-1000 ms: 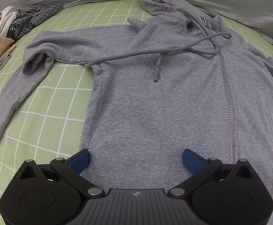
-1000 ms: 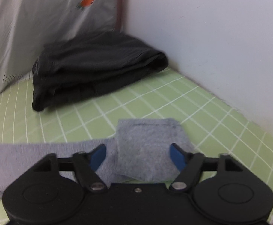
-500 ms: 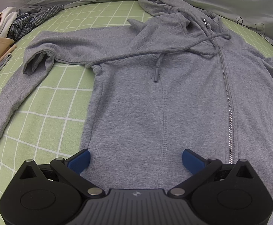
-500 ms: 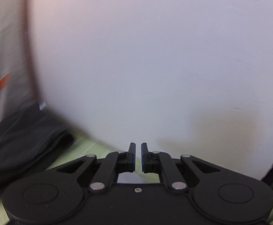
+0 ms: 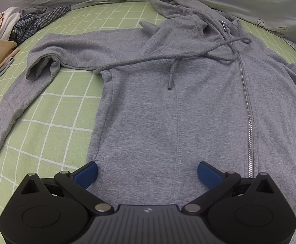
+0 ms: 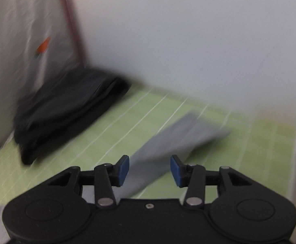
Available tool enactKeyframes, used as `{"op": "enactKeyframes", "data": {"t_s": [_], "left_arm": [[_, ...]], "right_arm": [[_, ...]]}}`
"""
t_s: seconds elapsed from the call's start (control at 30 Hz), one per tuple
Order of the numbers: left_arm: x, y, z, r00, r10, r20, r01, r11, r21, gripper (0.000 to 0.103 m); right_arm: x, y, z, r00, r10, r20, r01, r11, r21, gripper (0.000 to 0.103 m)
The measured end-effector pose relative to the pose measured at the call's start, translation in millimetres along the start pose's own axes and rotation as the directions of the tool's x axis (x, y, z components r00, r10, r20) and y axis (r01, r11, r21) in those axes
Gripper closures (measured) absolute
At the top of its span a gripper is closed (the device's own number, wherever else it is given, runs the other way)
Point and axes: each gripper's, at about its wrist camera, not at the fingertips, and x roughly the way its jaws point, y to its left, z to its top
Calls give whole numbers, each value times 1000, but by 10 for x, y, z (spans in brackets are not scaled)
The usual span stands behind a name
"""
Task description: Fold clothes
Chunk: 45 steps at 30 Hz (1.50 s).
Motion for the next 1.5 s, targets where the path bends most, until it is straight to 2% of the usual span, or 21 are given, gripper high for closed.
{"op": "enactKeyframes", "data": {"t_s": [0.1, 0.23, 0.4, 0.53, 0.6, 0.67, 0.7, 0.8, 0.93, 1.1, 1.13, 1.2, 1.3, 1.37, 1.5], "left_arm": [[0, 4, -2, 1000, 0, 1, 0, 1000, 0, 0], [1, 8, -12, 1000, 0, 6, 0, 1000, -2, 0], [1, 13, -17, 1000, 1, 9, -1, 1000, -4, 0], [4, 22, -15, 1000, 1, 10, -1, 1000, -4, 0], [5, 25, -14, 1000, 0, 10, 0, 1000, -3, 0], [6, 29, -12, 1000, 0, 10, 0, 1000, -3, 0], [6, 31, -12, 1000, 0, 10, 0, 1000, -3, 0], [1, 27, -15, 1000, 1, 12, -1, 1000, -4, 0], [0, 23, -13, 1000, 1, 13, -1, 1000, -5, 0], [-1, 21, -13, 1000, 1, 13, -1, 1000, -7, 0], [-1, 19, -13, 1000, 1, 13, -1, 1000, -7, 0], [0, 16, -12, 1000, 2, 13, -2, 1000, -9, 0], [-1, 12, -14, 1000, 3, 14, -3, 1000, -11, 0], [-2, 11, -19, 1000, 5, 16, -4, 1000, -14, 0], [-10, 11, -35, 1000, 8, 25, -7, 1000, -20, 0]], "right_arm": [[46, 170, -71, 999, 40, -4, -40, 999, 30, 55], [103, 315, -36, 999, 50, 4, -50, 998, 22, 53], [210, 285, 24, 1000, 13, -22, -11, 996, 90, 53], [328, 210, 104, 996, -52, -69, 63, 985, 160, 54], [389, 129, 129, 995, -52, -85, 69, 975, 210, 66], [407, 49, 147, 995, -55, -86, 75, 965, 253, 88], [396, 19, 157, 995, -57, -80, 76, 961, 264, 92], [324, 9, 196, 998, -41, -39, 50, 960, 277, 97], [292, 198, 347, 1000, -12, 24, 7, 982, 187, 99], [343, 613, 608, 995, 31, 92, -38, 997, 74, 100], [388, 709, 638, 994, 60, 94, -64, 997, 42, 100], [544, 891, 659, 989, 142, 47, -141, 990, -15, 99], [659, 1035, 588, 963, 268, -40, -270, 961, -53, 82], [550, 1010, 496, 953, 302, -18, -302, 951, -61, 72], [288, 708, 345, 955, 292, 45, -293, 955, 36, 70]]}}
